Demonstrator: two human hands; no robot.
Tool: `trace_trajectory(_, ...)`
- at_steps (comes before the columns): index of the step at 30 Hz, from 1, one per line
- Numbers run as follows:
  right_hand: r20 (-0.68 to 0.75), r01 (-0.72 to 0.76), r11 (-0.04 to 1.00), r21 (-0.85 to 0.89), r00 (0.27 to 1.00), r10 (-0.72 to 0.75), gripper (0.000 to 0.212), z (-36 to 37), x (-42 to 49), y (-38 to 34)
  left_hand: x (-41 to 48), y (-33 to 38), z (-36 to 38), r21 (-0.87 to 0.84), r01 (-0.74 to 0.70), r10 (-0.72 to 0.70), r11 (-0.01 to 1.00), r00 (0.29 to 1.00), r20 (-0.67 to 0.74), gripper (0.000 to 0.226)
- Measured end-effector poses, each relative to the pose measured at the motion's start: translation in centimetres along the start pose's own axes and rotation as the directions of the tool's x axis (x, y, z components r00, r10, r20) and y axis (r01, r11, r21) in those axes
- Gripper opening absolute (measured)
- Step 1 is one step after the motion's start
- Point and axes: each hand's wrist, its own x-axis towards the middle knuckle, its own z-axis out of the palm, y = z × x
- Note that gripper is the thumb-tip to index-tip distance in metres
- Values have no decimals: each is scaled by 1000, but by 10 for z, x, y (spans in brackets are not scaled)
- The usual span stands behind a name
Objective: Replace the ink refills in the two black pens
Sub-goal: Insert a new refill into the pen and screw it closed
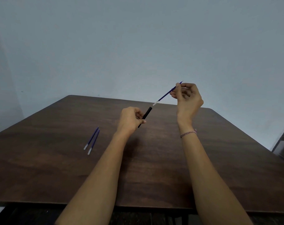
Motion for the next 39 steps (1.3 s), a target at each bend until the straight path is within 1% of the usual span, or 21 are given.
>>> trace_trajectory(9,48,-59,998,8,997,58,14,1,0,1,-2,1,-2,19,2,-2,1000,1000,-2,21)
trace_trajectory(20,35,-77,997,-19,996,78,11,-1,4,9,-2,5,-3,-4,11,-11,1000,1000,-2,20)
trace_trajectory(23,82,-88,995,-48,992,91,13,0,3,11,-2,6,-3,3,12,-11,1000,1000,-4,21)
trace_trajectory(26,159,-89,988,-123,981,109,11,1,1,16,-1,7,-3,-1,14,-14,1000,1000,-5,22)
trace_trajectory(28,215,-60,976,-207,971,105,8,2,0,21,-1,7,-3,-1,12,-12,1000,1000,-11,23)
trace_trajectory(30,282,-14,956,-294,954,100,9,3,-2,24,-1,7,-4,-4,11,-11,1000,1000,-22,22)
trace_trajectory(33,358,31,932,-360,927,108,9,4,-5,26,-1,7,-5,-7,6,-6,1000,999,-38,21)
trace_trajectory(39,384,-8,927,-374,909,162,11,4,-5,28,0,6,-5,-14,5,-5,1000,999,-51,22)
